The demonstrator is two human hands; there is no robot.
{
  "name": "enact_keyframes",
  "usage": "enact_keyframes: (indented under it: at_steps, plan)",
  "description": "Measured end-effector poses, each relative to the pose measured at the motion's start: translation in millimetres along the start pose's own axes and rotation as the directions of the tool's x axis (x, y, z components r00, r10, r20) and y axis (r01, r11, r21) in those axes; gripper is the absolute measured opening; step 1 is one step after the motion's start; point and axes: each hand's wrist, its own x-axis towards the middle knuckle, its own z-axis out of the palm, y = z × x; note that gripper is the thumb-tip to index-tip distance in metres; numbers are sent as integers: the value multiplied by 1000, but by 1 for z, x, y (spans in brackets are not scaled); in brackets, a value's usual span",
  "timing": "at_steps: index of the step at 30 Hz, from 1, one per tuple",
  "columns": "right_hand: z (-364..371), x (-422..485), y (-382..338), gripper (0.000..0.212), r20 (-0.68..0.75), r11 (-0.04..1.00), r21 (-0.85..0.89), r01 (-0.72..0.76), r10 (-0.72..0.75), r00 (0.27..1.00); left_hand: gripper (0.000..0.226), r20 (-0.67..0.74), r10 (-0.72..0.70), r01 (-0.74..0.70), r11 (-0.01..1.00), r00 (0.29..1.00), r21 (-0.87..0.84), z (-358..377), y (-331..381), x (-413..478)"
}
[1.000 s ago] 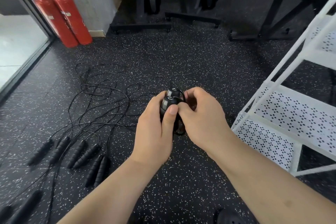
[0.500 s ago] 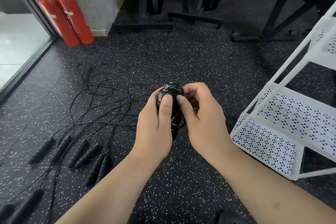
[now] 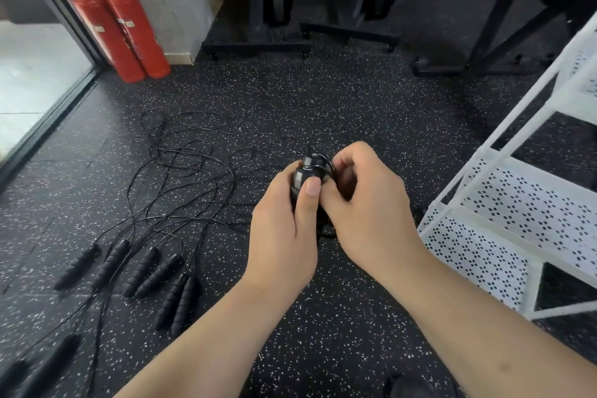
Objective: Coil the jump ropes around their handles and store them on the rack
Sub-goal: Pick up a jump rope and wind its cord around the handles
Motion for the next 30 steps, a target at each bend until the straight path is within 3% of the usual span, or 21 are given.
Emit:
enact_keyframes:
  at_steps: [5, 7, 13, 17, 20, 22, 25, 30]
  plan:
    - [0, 3, 8, 17, 50, 997, -41, -59, 61, 997, 63, 35, 23, -26, 995, 999, 95, -1, -3, 0]
    - [-2, 6, 11, 13, 96, 998, -27, -59, 62, 993, 54, 42, 4, -8, 997, 999, 81, -2, -1, 3]
    - [-20, 14, 18, 6, 281, 968, 226, -106, 40, 959, 37, 108, -96, 108, 988, 990, -113, -2, 0, 9]
    - [-34, 18, 20, 7, 349, 963, 258, -83, -13, 937, 51, 134, -201, 228, 942, 971, -245, -5, 2, 15]
    - [-39, 21, 21, 18, 395, 946, 297, -131, 3, 919, 54, 222, -286, 348, 874, 932, -338, -5, 9, 13]
    - [-40, 22, 22, 24, 429, 949, 272, -160, 29, 903, 60, 271, -332, 416, 829, 904, -373, -4, 10, 11]
    - [-43, 23, 27, 17, 414, 980, 171, -102, 23, 910, 65, 328, -363, 477, 778, 872, -408, -4, 9, 10]
    - [-41, 22, 27, 12, 332, 995, 86, -47, 15, 943, 66, 346, -374, 499, 757, 861, -423, -3, 8, 10]
